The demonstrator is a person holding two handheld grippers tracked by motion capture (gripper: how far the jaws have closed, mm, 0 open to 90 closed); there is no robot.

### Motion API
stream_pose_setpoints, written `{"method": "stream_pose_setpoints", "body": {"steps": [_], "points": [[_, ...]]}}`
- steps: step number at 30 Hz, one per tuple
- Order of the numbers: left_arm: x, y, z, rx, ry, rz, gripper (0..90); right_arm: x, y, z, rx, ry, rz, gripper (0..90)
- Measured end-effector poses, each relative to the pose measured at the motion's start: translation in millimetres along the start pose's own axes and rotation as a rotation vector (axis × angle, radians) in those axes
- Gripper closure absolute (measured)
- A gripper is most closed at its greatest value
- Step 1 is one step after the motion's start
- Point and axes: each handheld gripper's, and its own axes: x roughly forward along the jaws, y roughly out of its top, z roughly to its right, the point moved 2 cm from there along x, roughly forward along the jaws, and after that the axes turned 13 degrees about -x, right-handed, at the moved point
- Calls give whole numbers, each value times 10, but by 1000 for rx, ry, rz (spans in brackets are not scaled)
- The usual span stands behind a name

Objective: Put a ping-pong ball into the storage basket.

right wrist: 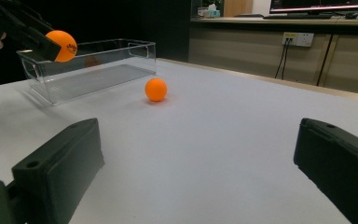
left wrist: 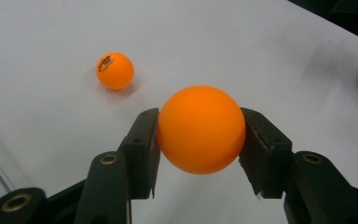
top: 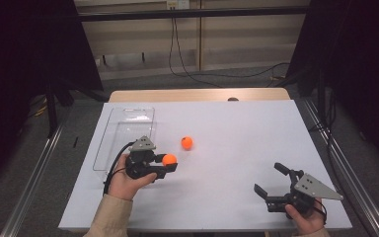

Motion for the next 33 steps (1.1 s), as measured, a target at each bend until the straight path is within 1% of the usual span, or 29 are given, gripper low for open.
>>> {"method": "stream_pose_setpoints", "body": {"steps": [12, 20, 33], "points": [[-49, 33, -25, -6, 18, 5, 509, 0, 1, 2, -2, -1, 3, 7], [-71, 58, -44, -20, 22, 16, 509, -1, 2, 2, -2, -2, 3, 6], [-103, 84, -81, -34, 31, 18, 509, -4, 2, 5, 1, -3, 5, 6]]}}
